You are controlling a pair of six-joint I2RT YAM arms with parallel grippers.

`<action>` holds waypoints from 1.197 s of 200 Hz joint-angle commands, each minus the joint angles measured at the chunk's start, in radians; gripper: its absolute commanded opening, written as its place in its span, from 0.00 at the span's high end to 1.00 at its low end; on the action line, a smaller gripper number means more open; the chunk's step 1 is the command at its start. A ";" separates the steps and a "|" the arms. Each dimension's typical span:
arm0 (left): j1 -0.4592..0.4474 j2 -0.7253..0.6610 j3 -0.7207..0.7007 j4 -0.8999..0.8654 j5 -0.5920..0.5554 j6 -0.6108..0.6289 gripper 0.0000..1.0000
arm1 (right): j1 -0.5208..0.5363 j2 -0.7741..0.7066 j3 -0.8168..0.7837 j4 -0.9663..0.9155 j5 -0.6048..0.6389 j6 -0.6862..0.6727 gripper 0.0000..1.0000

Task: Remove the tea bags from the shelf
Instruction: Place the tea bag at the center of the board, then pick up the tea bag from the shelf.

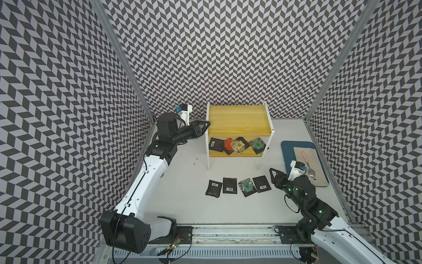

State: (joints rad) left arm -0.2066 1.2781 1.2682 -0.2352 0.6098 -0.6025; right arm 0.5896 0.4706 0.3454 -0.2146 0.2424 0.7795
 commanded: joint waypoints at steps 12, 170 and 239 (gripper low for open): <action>0.012 0.029 -0.006 -0.113 -0.053 0.032 0.68 | -0.037 0.007 0.131 0.012 0.038 -0.133 0.33; 0.018 0.013 -0.004 -0.119 -0.047 0.035 0.66 | -0.601 0.540 0.404 0.191 -0.856 -0.040 0.32; 0.018 0.011 -0.016 -0.110 -0.042 0.029 0.66 | -0.603 0.701 0.365 0.319 -1.010 -0.012 0.37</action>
State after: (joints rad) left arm -0.2005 1.2797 1.2774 -0.2550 0.5961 -0.5961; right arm -0.0097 1.1255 0.7132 0.0154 -0.6861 0.7635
